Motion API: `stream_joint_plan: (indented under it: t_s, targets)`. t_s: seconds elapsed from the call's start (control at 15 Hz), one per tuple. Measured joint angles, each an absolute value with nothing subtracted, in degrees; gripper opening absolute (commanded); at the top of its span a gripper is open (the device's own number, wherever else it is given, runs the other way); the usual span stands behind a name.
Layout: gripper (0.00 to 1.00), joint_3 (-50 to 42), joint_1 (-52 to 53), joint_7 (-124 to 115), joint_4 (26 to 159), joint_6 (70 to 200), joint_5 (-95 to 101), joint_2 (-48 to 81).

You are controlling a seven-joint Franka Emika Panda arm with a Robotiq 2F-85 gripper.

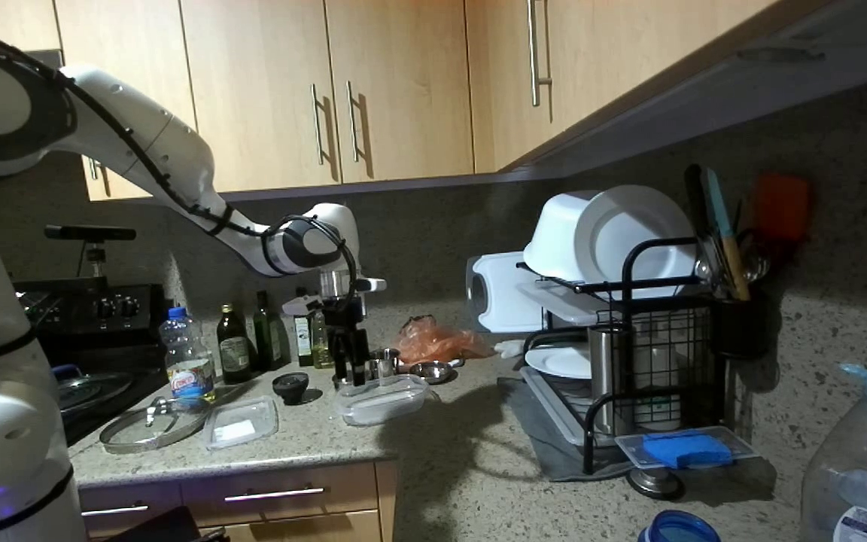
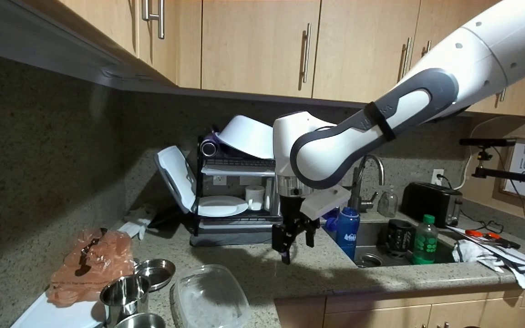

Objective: Put the container on the drying rack.

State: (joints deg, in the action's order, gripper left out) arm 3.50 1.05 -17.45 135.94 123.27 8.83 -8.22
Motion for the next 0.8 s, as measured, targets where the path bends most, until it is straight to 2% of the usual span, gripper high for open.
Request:
stream_joint_plan:
  t_s: [0.33,0.8]
  targets:
    - [1.0,4.6,1.6,-21.8,127.9,121.7,11.6,-2.6]
    - [1.0,5.0,4.5,-22.9,113.2,112.2,14.3,7.7]
